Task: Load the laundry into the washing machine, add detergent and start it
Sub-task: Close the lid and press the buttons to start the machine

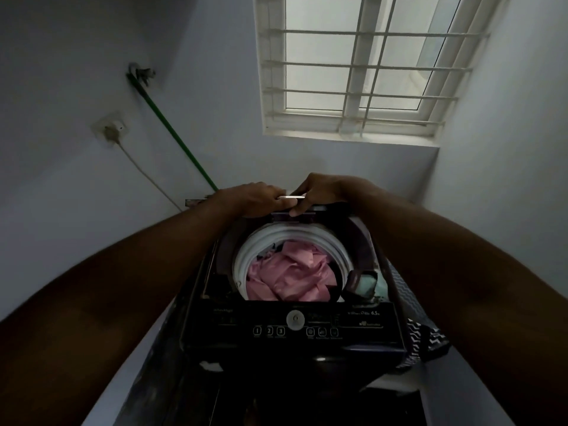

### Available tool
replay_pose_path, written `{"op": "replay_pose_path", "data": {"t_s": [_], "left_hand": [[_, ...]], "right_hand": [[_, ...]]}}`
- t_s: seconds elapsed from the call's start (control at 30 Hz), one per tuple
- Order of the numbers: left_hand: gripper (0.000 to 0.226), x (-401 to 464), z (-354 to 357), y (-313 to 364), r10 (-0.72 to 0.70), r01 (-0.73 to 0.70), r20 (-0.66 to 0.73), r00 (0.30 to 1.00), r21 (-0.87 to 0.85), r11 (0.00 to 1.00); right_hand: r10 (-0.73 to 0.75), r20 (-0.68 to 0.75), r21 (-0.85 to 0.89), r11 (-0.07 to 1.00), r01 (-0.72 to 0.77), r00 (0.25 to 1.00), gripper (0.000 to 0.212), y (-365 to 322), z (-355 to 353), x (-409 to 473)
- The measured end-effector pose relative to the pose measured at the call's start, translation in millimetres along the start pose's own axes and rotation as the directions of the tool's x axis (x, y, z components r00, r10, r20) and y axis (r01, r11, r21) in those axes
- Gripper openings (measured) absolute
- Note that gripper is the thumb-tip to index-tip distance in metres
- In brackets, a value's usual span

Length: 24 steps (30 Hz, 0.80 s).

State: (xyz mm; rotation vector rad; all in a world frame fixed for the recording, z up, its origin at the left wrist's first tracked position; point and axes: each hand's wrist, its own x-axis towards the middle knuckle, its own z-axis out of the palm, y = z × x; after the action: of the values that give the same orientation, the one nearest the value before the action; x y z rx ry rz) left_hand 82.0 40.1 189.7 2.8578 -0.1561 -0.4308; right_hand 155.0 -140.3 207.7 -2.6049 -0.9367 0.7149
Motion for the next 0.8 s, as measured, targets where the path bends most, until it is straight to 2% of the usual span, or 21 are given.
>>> {"op": "replay_pose_path", "data": {"t_s": [0.13, 0.27, 0.37, 0.47, 0.6, 0.8], "left_hand": [[0.065, -12, 31, 0, 0.02, -0.02, 0.026, 0.999, -0.012, 1.0], [0.057, -20, 64, 3, 0.012, -0.01, 0.056, 0.998, -0.046, 0.999], [0.06, -28, 84, 8, 0.005, 0.002, 0.078, 0.997, -0.093, 0.996], [0.057, -33, 100, 12, 0.006, -0.003, 0.059, 0.998, -0.052, 0.999], [0.05, -33, 122, 9, -0.023, 0.03, 0.059, 0.998, -0.114, 0.993], [0.044, -34, 155, 6, -0.061, 0.064, 0.052, 0.997, -0.063, 0.996]], "right_hand": [[-0.067, 0.051, -0.123, 0.99, 0.072, 0.996, 0.068, -2, 25, -14], [-0.046, 0.087, -0.248, 0.966, 0.066, 0.995, 0.077, -2, 58, -19], [-0.034, 0.115, -0.221, 0.973, 0.059, 0.993, 0.072, 5, 84, -21], [-0.081, 0.105, -0.22, 0.97, 0.103, 0.991, 0.071, 11, 109, -22], [-0.132, 0.088, -0.266, 0.952, 0.151, 0.987, 0.088, 19, 135, -26], [-0.086, 0.099, -0.267, 0.957, 0.11, 0.991, 0.11, 30, 166, -23]]}}
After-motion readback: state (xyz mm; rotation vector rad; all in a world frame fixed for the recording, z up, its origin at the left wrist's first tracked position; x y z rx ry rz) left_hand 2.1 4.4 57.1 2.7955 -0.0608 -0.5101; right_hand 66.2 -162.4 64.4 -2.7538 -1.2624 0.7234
